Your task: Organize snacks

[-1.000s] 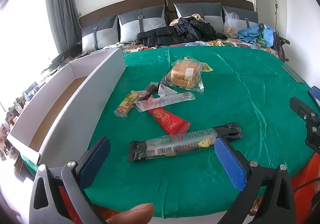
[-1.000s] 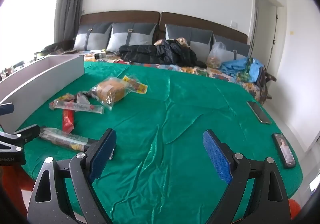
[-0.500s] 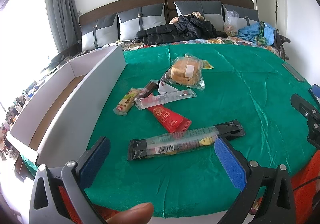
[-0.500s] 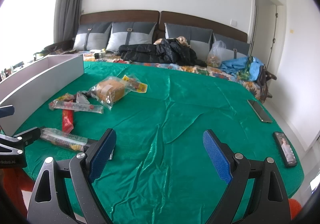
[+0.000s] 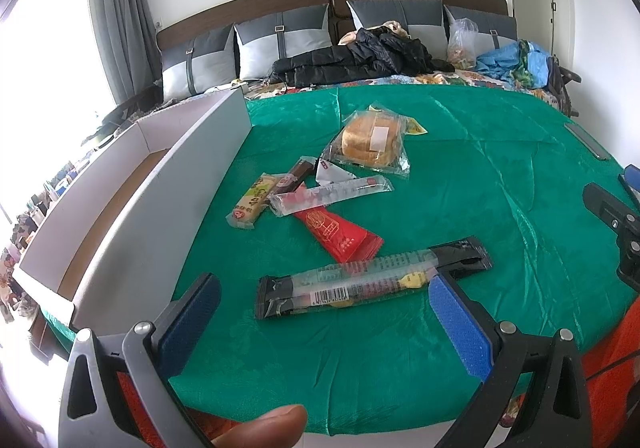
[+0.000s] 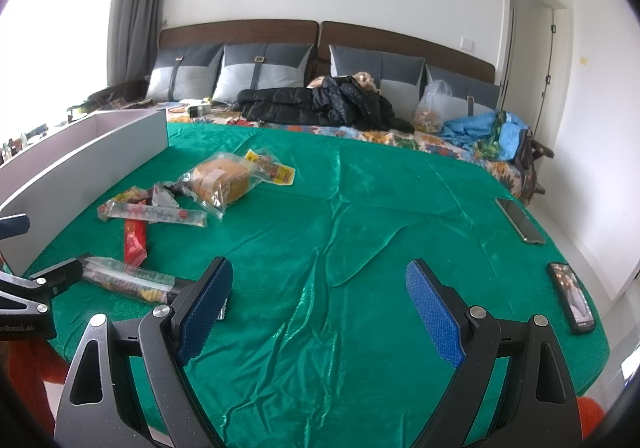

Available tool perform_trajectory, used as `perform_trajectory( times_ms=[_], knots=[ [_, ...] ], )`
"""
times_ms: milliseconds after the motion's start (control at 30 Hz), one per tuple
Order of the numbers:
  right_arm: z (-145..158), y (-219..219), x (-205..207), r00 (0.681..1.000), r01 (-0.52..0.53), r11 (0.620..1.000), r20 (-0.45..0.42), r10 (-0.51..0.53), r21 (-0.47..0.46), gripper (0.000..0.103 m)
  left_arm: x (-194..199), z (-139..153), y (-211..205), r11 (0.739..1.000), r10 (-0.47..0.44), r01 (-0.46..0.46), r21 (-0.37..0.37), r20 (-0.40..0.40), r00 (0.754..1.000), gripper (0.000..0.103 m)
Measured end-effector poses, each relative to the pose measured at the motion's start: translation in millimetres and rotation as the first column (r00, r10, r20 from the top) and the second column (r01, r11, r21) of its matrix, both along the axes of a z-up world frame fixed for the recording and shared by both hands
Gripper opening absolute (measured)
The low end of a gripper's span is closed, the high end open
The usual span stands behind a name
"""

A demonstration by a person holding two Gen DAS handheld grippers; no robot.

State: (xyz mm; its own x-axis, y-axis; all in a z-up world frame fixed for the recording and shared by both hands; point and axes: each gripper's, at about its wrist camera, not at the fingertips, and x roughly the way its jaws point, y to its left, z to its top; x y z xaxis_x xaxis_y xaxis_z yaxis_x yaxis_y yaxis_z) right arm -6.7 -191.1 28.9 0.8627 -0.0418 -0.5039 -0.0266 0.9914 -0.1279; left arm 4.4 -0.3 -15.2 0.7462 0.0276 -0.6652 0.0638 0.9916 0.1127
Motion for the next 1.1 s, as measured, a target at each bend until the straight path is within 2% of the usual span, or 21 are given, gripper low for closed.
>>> perform_trajectory(
  times_ms=[900,1100],
  knots=[
    [1.1,-0.7,-0.1,1.000,0.000,1.000,-0.003,0.000,0.005,0.091,0.6,-2.7,-0.4,1.000,0.002,-0.002,0.006,-0.006,1.000,0.103],
    [-11.0,-3.4,5.4,1.000,-0.003,1.000,-0.008,0.003,0.003,0.091,1.5,-7.2,-0.6,1.000,0.004,-0.003,0.007,-0.015,1.000,0.103]
  ],
)
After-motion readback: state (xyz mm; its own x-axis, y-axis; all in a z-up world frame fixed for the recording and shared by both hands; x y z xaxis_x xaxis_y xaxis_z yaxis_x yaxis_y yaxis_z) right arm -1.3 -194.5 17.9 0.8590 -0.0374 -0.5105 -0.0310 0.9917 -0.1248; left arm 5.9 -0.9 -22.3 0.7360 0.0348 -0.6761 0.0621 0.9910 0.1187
